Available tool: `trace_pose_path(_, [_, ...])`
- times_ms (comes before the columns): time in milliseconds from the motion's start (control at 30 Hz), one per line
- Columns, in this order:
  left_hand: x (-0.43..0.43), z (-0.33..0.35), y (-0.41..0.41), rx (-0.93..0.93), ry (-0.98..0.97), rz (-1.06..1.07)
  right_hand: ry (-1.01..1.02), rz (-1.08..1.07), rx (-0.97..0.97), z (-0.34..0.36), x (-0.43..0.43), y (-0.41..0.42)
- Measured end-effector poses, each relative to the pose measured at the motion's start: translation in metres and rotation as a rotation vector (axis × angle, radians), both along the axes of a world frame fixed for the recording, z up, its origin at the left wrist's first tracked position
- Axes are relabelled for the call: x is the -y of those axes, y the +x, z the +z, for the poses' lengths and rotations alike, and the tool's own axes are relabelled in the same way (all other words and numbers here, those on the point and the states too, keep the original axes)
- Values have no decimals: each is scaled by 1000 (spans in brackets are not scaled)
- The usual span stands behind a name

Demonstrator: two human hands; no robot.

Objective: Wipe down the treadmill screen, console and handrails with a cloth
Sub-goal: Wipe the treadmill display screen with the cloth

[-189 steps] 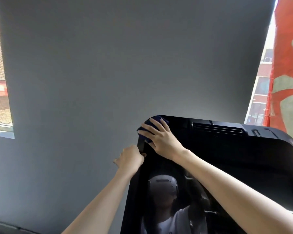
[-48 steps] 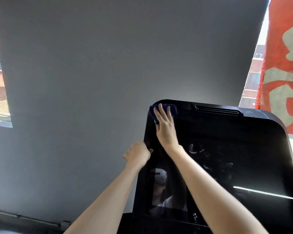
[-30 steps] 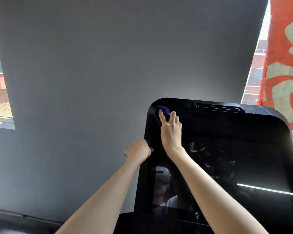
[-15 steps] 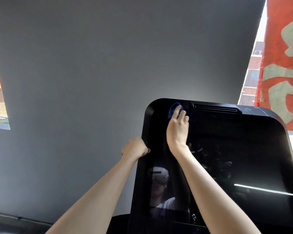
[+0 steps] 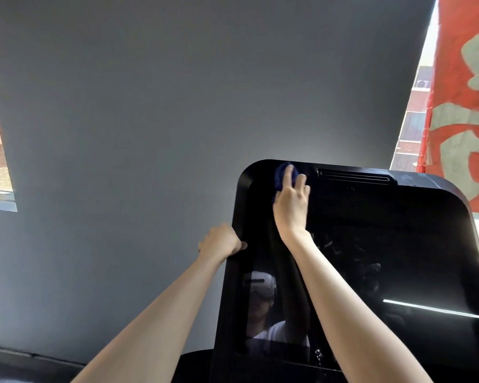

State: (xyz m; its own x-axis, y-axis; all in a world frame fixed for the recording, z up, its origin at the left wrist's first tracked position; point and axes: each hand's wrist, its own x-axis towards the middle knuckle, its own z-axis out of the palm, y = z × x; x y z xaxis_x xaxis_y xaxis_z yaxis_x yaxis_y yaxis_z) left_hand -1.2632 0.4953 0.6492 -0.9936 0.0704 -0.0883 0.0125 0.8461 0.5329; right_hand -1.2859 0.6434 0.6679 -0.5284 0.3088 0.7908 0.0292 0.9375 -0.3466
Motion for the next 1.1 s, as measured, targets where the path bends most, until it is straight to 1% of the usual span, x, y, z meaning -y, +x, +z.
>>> trace_pose_path(100, [0,0,1,-15,-2,-2,296,229,83,-2,23,-1])
trace_pose_path(133, [0,0,2,-20,-10,-2,390,272,117,-2,22,0])
trace_pose_path(200, [1,-1,4,-32,-20,1,534,270,143,9,6,4])
trace_pose_path(233, [1,-1,4,-40,-19,2,538,238,123,17,-2,4])
trace_pose_path(267, [2,-2,4,-48,-17,1,486,181,95,26,-8,2])
trace_pose_path(333, [3,-3,4,-54,-7,3,292,58,69,42,-8,-6])
trace_pose_path(367, [3,-5,5,-62,1,4,222,37,65,47,-4,-14])
trace_pose_path(400, [3,-7,6,-81,10,5,195,55,67,49,1,-21])
trace_pose_path(467, [3,-13,8,-123,38,6,245,178,85,49,9,-34])
trace_pose_path(533, [5,-19,9,-133,89,9,350,363,121,42,12,-35])
trace_pose_path(633, [9,-25,11,-147,170,2,595,600,235,15,19,-15])
trace_pose_path(700, [11,-28,15,-177,142,6,739,694,324,2,18,-5])
trace_pose_path(733, [13,-29,17,-184,115,-4,785,703,354,6,15,-5])
trace_pose_path(767, [15,-30,19,-179,91,-21,806,689,356,14,14,-9])
trace_pose_path(800, [18,-30,19,-170,70,-40,769,659,350,23,12,-16])
trace_pose_path(900, [22,-33,19,-141,37,-48,492,502,213,42,14,-32])
trace_pose_path(933, [22,-35,18,-144,30,-42,444,485,199,37,18,-32])
trace_pose_path(967, [22,-37,18,-146,22,-36,452,508,218,25,21,-30])
trace_pose_path(1100, [20,-42,23,-188,31,41,701,738,343,-31,23,11])
